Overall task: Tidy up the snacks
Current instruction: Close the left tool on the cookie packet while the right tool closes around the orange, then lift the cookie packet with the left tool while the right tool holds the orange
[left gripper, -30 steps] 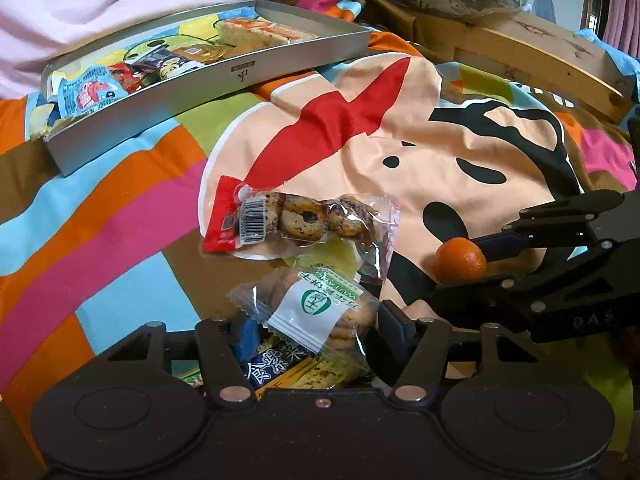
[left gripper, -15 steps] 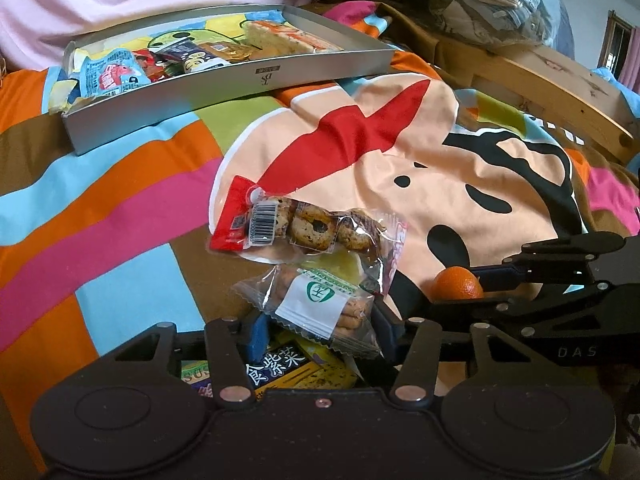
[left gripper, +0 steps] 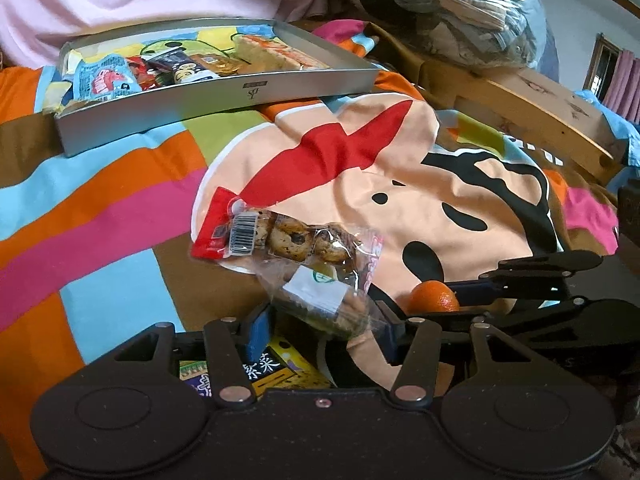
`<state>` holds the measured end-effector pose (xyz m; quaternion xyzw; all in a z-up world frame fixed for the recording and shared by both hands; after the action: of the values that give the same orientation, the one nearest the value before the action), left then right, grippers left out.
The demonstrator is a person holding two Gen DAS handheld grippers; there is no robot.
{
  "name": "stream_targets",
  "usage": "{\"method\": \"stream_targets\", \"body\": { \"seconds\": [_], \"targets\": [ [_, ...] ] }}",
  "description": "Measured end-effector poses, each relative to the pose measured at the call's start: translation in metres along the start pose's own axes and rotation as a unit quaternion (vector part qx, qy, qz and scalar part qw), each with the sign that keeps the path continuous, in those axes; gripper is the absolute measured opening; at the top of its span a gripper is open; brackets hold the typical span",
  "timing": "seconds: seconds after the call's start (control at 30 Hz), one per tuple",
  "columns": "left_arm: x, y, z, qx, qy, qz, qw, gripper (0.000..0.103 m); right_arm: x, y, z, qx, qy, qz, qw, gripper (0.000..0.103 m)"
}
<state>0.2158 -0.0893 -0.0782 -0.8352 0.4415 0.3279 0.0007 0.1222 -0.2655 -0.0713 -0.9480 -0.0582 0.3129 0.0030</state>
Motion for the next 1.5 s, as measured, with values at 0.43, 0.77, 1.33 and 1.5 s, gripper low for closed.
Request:
{"method": "stream_targets", "body": {
  "seconds": [0.43,0.77,1.33,1.5],
  "targets": [
    [0.004,-0.009,-0.003,-0.06,-0.015,-0.007,0.998,0.052,0.0,-0.003,0.0,-0.009,0.002,0.006,1.0,0.037],
    [0.003,-0.009,-0.001,-0.076,-0.007,-0.006,0.997,0.045,-0.003,-0.009,0.001,-0.022,0.009,0.007,1.0,0.037],
    [-0.015,-0.008,-0.005,-0.121,0.004,0.007,0.9927,0.041,-0.013,-0.016,0.0,-0.026,0.026,0.006,0.999,0.037],
    [-0.02,-0.011,-0.007,-0.145,0.007,0.001,0.9893,0.031,-0.014,-0.018,-0.002,-0.026,0.029,0.004,0.999,0.037]
  ]
}}
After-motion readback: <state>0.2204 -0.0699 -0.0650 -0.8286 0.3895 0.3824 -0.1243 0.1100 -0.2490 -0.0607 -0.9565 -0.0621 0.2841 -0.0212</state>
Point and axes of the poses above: each gripper's, at about its wrist camera, not at the fingertips, and x roughly the way its jaws point, y to its right, z to its underside, the point moved 2 cm from there along x, roughly the way its jaws point, and after that the axes turned 3 degrees about -x, right-handed, at the moved point
